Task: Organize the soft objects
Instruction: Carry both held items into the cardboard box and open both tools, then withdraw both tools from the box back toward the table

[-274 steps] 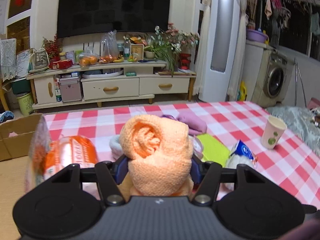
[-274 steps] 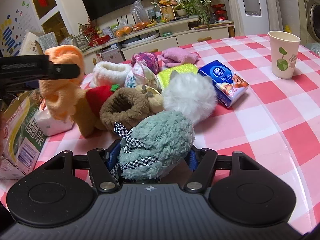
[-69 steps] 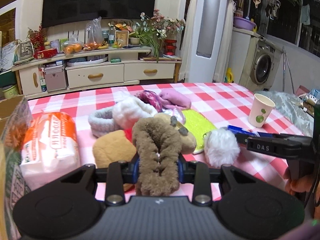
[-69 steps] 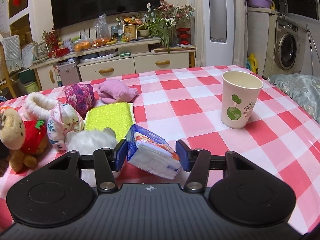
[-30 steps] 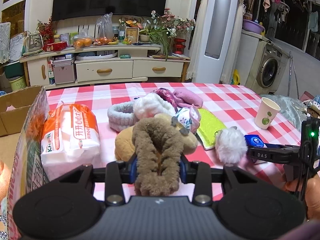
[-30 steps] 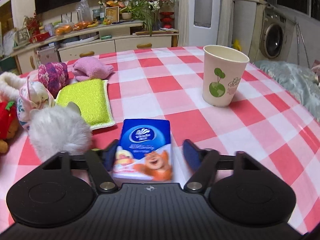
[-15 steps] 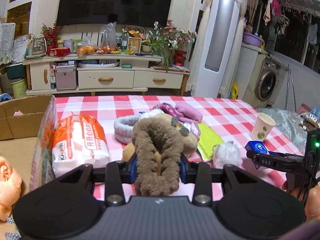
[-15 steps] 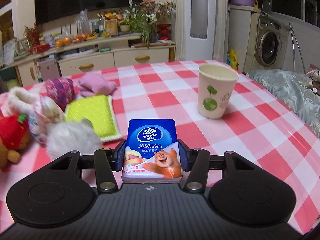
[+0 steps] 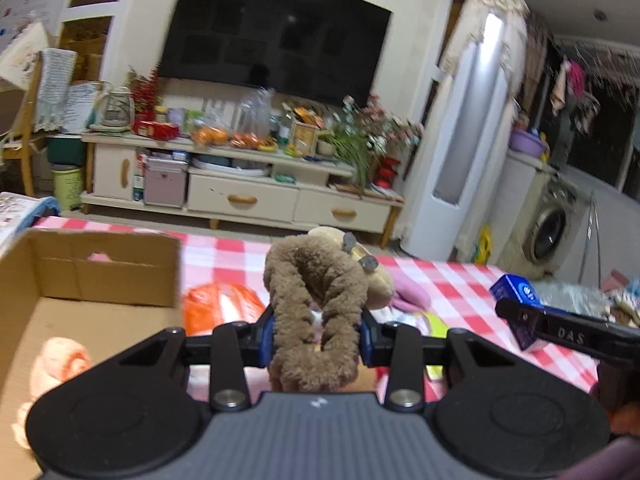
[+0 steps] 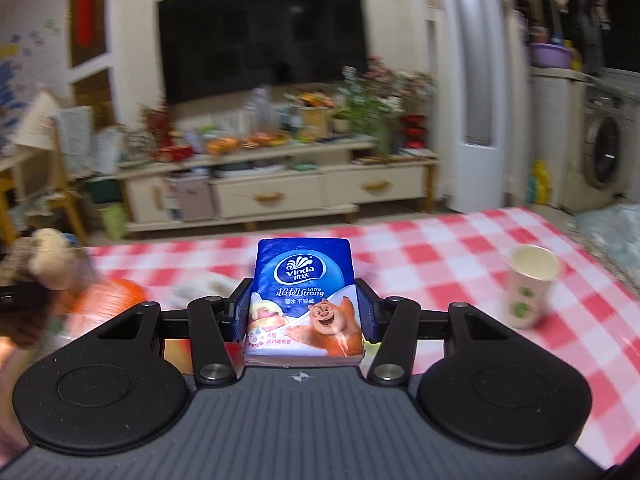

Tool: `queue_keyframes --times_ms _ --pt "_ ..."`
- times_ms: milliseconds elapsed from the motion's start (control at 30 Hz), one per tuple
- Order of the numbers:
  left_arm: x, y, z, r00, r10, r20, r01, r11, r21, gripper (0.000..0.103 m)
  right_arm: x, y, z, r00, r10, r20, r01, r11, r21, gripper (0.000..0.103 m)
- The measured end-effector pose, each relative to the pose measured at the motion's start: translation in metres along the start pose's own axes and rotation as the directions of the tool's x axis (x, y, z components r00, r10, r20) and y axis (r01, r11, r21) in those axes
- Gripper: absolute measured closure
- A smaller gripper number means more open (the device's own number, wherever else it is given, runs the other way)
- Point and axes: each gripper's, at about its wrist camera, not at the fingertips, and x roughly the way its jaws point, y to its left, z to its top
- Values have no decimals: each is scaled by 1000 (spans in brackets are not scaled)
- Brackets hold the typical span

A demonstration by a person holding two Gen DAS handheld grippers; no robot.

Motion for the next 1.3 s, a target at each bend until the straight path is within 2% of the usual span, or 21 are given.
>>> queue_keyframes --times_ms 167,300,433,633,833,900,933,1000,1033,1100,1233,1300 --pt "-15 30 10 997 59 48 -57 997 -57 66 0 57 14 988 155 10 -155 987 -45 39" --pt "-20 62 17 988 144 60 -137 984 -112 65 6 106 23 958 287 -11 -287 956 -65 39" --pt "-20 92 20 971 235 35 -226 961 -162 64 20 151 27 926 376 -43 -378 919 -107 39" --pt "-13 123 18 949 314 -27 -313 929 -195 64 48 203 21 893 438 -106 -450 878 -163 39" --pt "-10 139 16 936 345 -69 -351 909 -225 63 64 228 16 883 441 -159 -465 865 -188 38" --pt "-11 140 16 933 352 -79 -360 906 -222 56 58 227 8 887 433 -164 -459 866 -197 36" --pt "-11 141 16 932 353 -81 -363 906 -219 53 58 229 7 889 428 -165 -455 868 -201 32" --pt "-12 140 16 930 357 -85 -367 905 -217 39 55 227 5 888 431 -161 -456 869 -190 8" --pt "-12 140 16 930 359 -83 -369 904 -217 36 51 226 2 890 429 -153 -453 872 -186 5" --pt "-13 138 17 926 371 -73 -378 902 -209 23 48 217 0 896 420 -145 -442 879 -182 4" --pt "-15 133 19 922 382 -59 -386 901 -196 16 41 203 0 913 389 -126 -405 900 -158 2" --pt "-16 131 19 924 379 -56 -382 903 -195 6 38 194 -1 925 360 -118 -375 916 -144 0"
